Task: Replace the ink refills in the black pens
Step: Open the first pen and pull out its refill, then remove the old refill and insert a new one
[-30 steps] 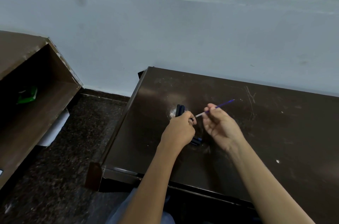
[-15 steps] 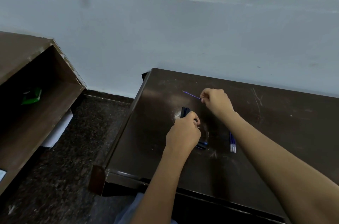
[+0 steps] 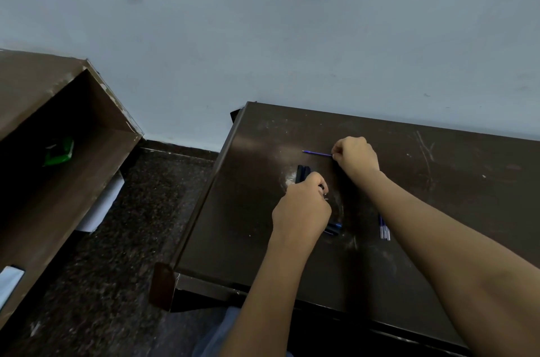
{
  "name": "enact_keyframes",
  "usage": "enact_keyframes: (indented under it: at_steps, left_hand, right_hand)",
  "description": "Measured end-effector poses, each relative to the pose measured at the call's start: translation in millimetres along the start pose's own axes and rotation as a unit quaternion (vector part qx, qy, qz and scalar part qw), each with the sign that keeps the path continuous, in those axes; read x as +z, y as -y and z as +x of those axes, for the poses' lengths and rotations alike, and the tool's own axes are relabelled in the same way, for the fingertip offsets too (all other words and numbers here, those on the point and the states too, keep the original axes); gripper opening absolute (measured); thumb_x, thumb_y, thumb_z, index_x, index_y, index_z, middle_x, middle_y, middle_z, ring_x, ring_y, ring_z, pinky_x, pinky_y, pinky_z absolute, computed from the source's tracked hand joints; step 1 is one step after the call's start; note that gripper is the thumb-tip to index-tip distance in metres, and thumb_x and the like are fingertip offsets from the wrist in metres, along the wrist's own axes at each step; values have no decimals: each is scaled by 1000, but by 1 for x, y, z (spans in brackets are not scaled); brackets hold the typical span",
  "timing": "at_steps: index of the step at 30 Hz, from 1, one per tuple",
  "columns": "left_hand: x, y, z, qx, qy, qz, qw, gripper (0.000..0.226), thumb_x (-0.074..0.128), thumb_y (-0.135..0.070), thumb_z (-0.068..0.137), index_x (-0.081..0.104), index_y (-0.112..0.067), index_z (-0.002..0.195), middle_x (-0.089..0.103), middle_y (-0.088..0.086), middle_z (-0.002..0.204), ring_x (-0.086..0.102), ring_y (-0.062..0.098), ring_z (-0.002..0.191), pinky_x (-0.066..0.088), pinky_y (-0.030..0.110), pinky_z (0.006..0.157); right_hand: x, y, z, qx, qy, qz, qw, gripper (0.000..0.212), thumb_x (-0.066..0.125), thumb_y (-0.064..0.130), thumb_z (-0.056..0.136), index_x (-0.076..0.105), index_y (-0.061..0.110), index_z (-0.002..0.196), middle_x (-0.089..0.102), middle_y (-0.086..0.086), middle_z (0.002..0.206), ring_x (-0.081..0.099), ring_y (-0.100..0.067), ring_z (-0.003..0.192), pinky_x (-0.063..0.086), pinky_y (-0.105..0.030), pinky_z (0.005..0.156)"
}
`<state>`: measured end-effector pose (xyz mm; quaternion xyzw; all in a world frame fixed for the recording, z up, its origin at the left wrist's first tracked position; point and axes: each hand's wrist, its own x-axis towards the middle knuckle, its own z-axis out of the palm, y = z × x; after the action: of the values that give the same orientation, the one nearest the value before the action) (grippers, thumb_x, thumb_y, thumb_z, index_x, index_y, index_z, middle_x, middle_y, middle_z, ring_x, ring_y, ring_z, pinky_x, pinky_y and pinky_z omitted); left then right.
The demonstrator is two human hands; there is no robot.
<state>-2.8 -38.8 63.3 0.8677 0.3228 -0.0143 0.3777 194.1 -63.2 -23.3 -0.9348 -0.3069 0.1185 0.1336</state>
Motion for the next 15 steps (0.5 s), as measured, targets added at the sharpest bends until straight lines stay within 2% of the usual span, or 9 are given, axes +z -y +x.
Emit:
enact_keyframes:
  at_steps: [5, 11, 15]
  left_hand:
    - [1, -3, -1, -2, -1, 13, 1000, 20, 39, -15, 97, 53, -20, 111, 48, -1, 96, 50, 14, 77, 35, 27, 61]
    - [1, -4, 0, -4, 7, 11, 1000, 20, 39, -16, 97, 52, -20, 111, 55, 3, 102, 52, 14, 78, 37, 27, 61]
    - [1, -6, 0, -6, 14, 12, 1000, 20, 38, -15, 97, 52, -20, 112, 54, 3, 101, 53, 15, 80, 39, 28, 63]
  right_hand:
    - [0, 1, -1, 4, -7, 6, 1000, 17, 56, 13, 92, 70, 14, 101, 68, -12, 103, 64, -31, 92, 56, -44, 80]
    - [-2, 1, -2, 5, -2, 6, 1000, 19, 58, 14, 92, 70, 12, 106, 67, -13, 107, 64, -32, 95, 56, -44, 81]
    - [-8, 1, -8, -7, -50, 51, 997, 23, 62, 17, 89, 67, 12, 111, 67, -11, 111, 61, -30, 105, 54, -45, 86]
